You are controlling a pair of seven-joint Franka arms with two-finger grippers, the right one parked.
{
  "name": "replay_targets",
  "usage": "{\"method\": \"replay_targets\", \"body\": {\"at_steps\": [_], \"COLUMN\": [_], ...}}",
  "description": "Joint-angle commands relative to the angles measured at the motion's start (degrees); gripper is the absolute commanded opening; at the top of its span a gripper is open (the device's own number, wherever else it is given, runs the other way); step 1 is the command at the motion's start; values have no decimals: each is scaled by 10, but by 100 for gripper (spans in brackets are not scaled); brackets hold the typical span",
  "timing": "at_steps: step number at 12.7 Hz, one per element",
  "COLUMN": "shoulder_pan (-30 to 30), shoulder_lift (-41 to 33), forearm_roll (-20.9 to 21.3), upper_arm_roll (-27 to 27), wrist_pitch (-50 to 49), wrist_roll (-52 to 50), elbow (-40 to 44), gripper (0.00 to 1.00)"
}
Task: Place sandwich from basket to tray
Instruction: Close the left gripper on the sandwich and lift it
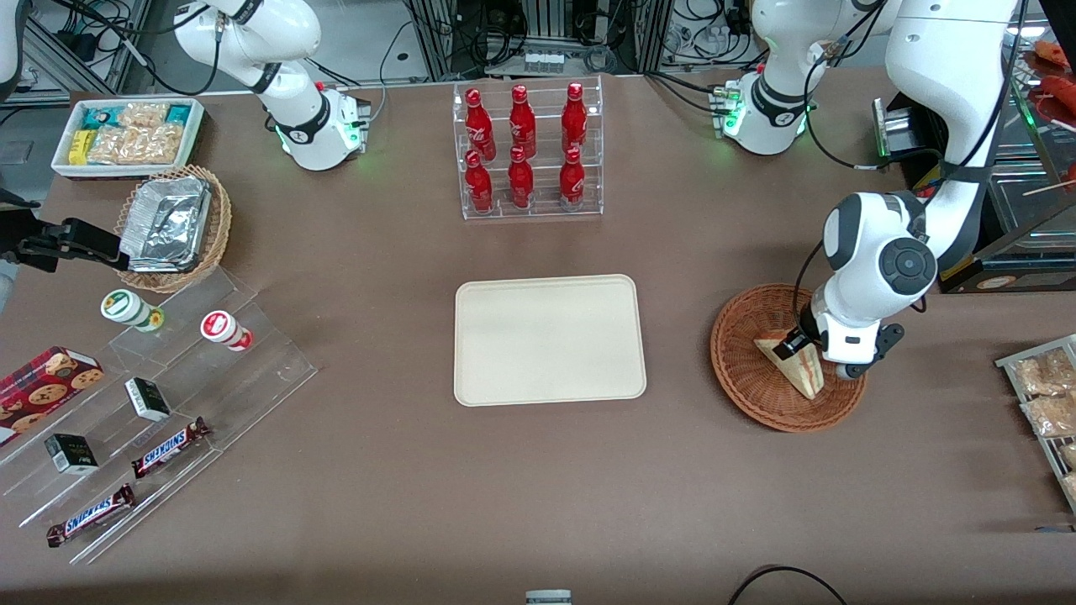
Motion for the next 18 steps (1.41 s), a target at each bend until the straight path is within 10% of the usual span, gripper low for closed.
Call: {"method": "replay_targets", "body": {"at_steps": [1,18], "shoulder_pan": [2,-122], "shoulder_lift": [8,22], "forearm_roll": [11,-4], "upper_arm_roll": [0,-18], "wrist_pitch": [3,-234], "wrist_roll": [-13,55], "elbow": [10,203], "gripper": [0,0]}}
